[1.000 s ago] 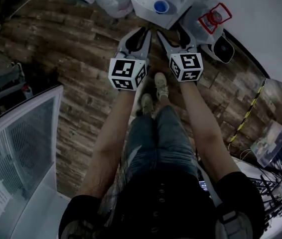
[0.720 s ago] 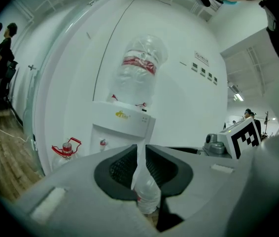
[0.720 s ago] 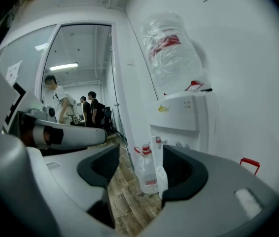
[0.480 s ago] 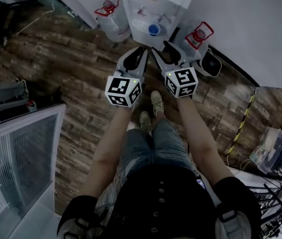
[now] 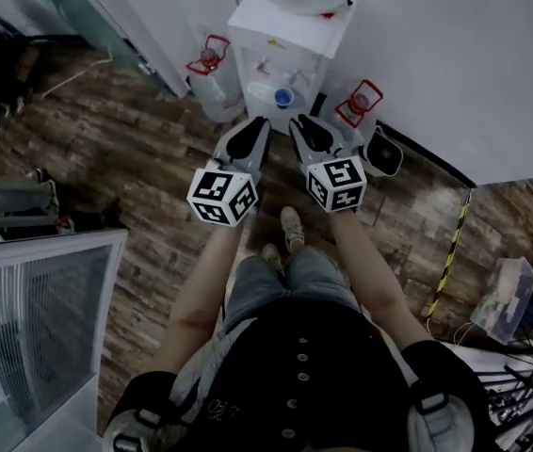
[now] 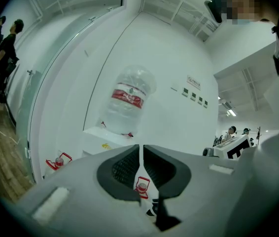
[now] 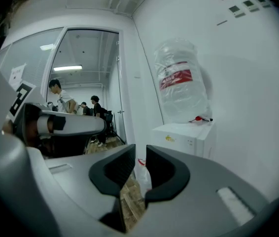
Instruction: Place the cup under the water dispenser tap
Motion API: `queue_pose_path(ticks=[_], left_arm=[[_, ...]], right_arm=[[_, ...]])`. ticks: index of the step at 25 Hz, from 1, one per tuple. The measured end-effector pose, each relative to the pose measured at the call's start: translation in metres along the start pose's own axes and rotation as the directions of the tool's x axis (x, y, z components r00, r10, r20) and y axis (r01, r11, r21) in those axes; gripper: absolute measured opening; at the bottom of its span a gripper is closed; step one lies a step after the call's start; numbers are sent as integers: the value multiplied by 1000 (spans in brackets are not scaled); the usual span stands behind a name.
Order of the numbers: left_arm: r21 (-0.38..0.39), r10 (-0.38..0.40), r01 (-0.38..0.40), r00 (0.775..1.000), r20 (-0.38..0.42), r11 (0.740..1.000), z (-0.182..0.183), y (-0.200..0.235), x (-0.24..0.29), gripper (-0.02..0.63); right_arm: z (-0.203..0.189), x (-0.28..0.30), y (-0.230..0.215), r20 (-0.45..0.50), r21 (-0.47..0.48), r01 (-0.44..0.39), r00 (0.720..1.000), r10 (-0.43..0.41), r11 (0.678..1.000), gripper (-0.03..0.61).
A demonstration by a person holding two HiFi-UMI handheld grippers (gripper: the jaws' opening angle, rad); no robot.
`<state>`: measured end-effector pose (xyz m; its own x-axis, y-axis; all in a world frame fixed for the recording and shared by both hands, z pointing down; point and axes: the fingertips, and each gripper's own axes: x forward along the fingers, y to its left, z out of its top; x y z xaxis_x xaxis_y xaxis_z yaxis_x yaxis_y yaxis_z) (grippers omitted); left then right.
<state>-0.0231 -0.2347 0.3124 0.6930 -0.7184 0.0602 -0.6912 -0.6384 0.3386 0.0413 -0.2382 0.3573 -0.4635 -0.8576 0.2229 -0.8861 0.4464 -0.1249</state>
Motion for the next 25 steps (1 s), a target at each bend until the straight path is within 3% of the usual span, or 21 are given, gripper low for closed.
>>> queue_pose_path(ticks=[2, 6, 10, 25], left_arm=[[4, -4, 4, 1000, 16, 1000, 12, -3, -3, -5], [26, -27, 27, 999, 26, 999, 29, -12, -10, -6], [34, -44, 43, 998, 54, 999, 45, -18, -15, -8], [149, -88, 82, 996, 29, 985, 80, -39, -6, -8]], right_arm=[[14, -4, 0, 17, 7, 8, 1000, -8, 1000, 50], [40, -13, 0, 49, 14, 26, 998, -27, 1000, -1], [57, -20, 3, 55, -16, 31, 998, -30, 999, -4], [114, -30, 27, 92, -58, -116, 988, 121, 992, -5]])
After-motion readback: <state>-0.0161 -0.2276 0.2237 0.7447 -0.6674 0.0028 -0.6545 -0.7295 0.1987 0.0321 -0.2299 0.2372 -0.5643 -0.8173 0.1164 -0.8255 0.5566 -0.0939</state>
